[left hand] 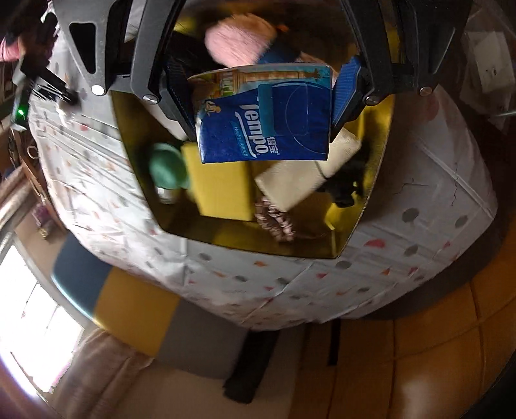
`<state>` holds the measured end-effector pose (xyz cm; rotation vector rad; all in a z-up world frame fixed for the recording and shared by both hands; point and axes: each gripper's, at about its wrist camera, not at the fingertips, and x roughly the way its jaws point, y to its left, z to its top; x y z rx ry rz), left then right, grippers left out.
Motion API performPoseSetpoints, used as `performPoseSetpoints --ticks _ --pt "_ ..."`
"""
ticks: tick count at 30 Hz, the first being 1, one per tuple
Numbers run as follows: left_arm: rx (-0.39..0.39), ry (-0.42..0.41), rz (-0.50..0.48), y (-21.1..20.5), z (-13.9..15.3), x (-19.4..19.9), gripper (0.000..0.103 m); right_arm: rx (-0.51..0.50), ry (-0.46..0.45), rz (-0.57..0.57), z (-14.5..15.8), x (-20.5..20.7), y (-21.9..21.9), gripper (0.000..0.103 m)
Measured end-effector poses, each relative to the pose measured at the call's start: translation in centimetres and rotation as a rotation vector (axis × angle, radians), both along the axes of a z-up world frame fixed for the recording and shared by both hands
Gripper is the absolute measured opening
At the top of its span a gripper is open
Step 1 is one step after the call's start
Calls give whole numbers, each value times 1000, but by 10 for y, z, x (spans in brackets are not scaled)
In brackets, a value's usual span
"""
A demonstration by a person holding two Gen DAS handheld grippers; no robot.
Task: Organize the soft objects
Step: 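Carry the tissue pack into the gold tray and open the left gripper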
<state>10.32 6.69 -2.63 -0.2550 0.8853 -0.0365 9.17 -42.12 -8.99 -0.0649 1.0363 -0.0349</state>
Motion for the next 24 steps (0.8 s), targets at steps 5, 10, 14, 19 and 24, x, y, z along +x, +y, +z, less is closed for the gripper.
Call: performPoseSetpoints --ticks 5,10,14,19,24 --pt "12 57 3 -2 -18 30 75 -3 0 1 0 0 1 34" --pt "56 119 10 -4 -40 54 76 -5 -1 1 0 -1 1 34" --pt "59 106 23 -3 -39 55 82 -6 -2 2 0 -1 1 34" --pt "126 79 32 -8 -29 43 84 -14 -3 6 0 -1 1 34" --pt "191 20 41 -14 -15 23 84 -22 -4 9 0 -1 3 34"
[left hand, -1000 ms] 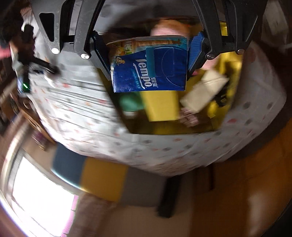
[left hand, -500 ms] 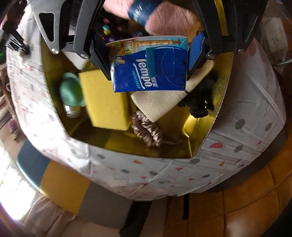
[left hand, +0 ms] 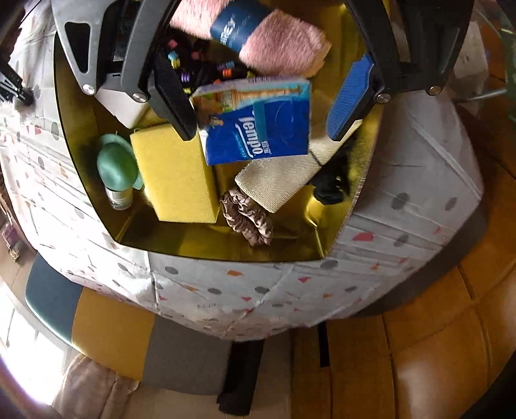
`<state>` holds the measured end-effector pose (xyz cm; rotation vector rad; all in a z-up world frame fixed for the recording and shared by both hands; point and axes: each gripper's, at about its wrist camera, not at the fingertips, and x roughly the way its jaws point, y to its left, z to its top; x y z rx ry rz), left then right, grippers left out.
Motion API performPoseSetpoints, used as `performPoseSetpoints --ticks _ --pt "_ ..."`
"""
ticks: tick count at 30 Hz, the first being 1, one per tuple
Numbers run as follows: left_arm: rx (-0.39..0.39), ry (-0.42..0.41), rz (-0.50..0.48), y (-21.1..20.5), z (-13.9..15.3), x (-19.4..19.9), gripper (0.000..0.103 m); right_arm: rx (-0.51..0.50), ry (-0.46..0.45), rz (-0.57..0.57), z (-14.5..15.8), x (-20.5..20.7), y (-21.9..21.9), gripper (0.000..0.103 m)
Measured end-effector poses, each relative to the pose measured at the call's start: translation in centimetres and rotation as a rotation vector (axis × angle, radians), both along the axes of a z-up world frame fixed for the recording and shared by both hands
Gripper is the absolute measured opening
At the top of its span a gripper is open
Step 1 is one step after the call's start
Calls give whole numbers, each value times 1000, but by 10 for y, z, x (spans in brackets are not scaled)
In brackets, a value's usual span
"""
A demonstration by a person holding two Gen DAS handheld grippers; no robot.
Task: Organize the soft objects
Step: 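Carry the tissue pack into the gold tray and open the left gripper, then carry the clear plastic bag into the gold tray and open the right gripper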
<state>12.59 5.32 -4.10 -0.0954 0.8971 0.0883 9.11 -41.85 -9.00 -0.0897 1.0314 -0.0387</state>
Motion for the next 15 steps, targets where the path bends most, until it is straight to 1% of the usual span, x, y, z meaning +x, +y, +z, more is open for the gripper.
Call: performPoseSetpoints --ticks 5,11,15 --pt "42 -87 5 -7 20 -31 84 -9 -1 4 0 -1 2 33" --pt "59 -158 -13 -15 35 -58 84 -15 -3 5 -1 -1 3 33" --pt "72 -186 -27 -19 41 -71 84 -23 -2 4 -1 -1 4 33"
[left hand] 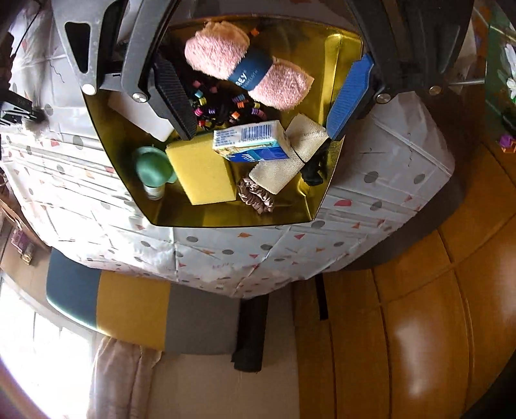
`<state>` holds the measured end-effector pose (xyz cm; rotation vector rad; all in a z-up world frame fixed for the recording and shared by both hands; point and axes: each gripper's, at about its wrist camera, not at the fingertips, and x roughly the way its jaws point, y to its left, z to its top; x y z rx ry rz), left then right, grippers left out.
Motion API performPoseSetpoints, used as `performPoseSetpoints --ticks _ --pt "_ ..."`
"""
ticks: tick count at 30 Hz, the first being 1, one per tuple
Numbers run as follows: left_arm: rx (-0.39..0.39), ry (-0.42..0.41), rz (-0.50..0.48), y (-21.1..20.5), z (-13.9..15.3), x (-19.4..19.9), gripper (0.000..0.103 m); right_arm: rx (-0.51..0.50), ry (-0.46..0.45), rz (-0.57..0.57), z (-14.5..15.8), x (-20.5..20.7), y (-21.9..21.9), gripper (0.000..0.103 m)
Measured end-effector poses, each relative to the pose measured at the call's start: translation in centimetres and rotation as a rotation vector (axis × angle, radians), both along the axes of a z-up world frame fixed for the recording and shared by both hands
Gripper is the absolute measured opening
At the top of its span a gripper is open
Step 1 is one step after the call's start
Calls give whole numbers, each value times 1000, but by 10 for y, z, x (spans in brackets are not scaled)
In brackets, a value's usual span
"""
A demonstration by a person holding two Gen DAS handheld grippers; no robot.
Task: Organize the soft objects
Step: 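Carry the clear plastic bag into the gold tray and open the right gripper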
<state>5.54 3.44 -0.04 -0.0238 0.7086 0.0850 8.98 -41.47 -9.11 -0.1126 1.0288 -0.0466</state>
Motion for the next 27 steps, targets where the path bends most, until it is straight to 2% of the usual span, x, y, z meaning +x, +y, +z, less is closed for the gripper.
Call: performPoseSetpoints --ticks 14,17,22,27 --pt "-47 -11 -10 8 0 -21 84 -37 16 -101 2 2 9 30" --pt "-52 -12 -13 12 0 -24 84 3 1 -105 11 2 15 29" --pt "-57 -9 -4 18 -3 -27 84 63 -77 -24 45 2 53 30" --pt "-68 -6 12 25 -5 -29 84 152 -148 151 85 5 122 30"
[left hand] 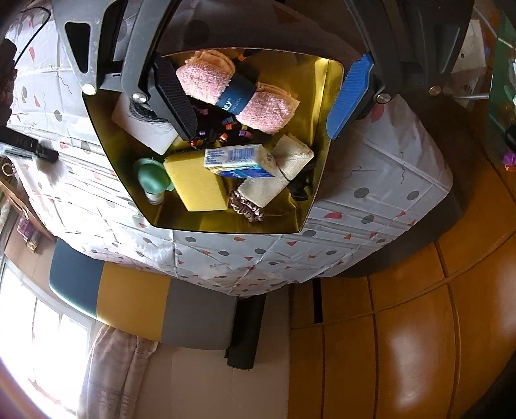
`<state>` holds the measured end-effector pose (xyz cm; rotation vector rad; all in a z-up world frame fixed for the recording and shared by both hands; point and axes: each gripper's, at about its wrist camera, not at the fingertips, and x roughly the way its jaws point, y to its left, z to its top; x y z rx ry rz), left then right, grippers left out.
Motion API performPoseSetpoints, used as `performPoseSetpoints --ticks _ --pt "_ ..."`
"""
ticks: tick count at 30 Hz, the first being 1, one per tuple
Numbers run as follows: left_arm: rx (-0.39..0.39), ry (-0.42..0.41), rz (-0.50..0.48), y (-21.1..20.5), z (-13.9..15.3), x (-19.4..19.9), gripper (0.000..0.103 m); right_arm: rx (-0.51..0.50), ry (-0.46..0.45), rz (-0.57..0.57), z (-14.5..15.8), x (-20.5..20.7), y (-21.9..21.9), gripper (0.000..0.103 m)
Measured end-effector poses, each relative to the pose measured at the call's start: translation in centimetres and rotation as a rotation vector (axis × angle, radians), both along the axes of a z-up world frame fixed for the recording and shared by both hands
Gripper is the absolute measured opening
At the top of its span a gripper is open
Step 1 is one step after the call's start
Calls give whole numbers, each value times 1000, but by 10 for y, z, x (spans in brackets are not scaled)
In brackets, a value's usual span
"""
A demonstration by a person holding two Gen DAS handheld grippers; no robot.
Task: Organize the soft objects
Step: 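Carry the clear plastic bag into the gold tray and open the right gripper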
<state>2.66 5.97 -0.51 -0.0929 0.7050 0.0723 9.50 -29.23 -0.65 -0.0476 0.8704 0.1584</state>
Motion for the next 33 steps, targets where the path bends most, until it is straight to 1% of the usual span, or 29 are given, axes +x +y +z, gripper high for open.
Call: performPoseSetpoints --ticks 3,5,7,8,10,11,12,13,15,16,17,18,19,21,23,24,26,29,31,33 --pt "-4 -5 11 5 0 -2 84 36 -21 112 14 2 50 30" --pt "-3 -4 20 8 0 -2 84 59 -13 178 16 6 85 30" --pt "-10 -1 28 12 -1 -3 84 61 3 221 13 11 113 31" --pt "-15 -1 32 14 -2 -4 84 60 19 243 9 15 130 31" --pt "-22 4 38 18 -3 -4 84 52 51 254 -1 23 151 36" --pt "-17 10 43 19 -3 -3 84 45 75 265 -9 27 161 36" --pt "-10 13 48 19 -3 -3 84 22 91 273 -18 32 173 38" --pt "-5 12 52 20 -3 -3 84 0 98 277 -25 36 179 44" --pt "-2 8 51 21 -1 -4 84 -29 113 277 -37 37 189 46" --pt "1 5 53 22 0 -5 84 -21 116 277 -40 36 191 47" --pt "11 0 57 21 1 -6 84 -7 115 277 -40 35 191 52" --pt "19 -8 60 20 2 -8 84 16 111 276 -39 32 188 62" --pt "21 -14 62 20 3 -8 84 34 101 275 -37 30 185 69" --pt "18 -7 75 19 3 -8 84 53 69 269 -29 20 179 70" --pt "28 9 99 16 1 -7 84 72 28 260 -19 10 172 77" --pt "35 14 101 15 1 -7 84 75 3 248 -14 3 167 84" --pt "54 17 86 9 1 -9 84 74 -42 223 -4 -7 161 85" --pt "86 -35 67 1 4 -18 84 82 -96 172 6 -26 145 88" --pt "81 -73 55 -3 7 -25 84 82 -132 124 10 -40 134 90" --pt "68 -111 42 -7 12 -33 84 73 -158 79 12 -52 124 91"
